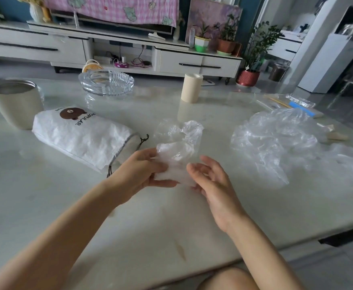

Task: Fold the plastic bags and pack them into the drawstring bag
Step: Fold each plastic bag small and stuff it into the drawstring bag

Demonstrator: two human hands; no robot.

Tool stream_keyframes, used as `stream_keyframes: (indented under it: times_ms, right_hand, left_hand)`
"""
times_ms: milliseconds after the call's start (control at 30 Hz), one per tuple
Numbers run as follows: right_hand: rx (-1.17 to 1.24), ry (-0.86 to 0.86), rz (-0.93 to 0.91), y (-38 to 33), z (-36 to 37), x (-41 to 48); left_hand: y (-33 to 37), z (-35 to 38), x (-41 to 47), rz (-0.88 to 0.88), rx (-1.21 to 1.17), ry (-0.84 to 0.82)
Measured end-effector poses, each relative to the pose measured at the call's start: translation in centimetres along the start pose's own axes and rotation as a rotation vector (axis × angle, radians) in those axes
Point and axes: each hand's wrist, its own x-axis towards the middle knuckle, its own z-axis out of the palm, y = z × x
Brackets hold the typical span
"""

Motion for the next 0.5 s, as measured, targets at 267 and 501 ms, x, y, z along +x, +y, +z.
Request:
stream_keyframes:
  times_ms: [267,501]
  right_hand:
    - [0.1,-0.117,-0.055,-0.36,1.1,-0.3]
    - [0.121,-0.106,-0.06,-0.73,0.81,-0.43]
  left_hand:
    - [-0.33,0.74,-0.42,-0.032,0.116,-0.083]
    - [-0.02,0.79,-0.58,-0.211,0.12,-0.053]
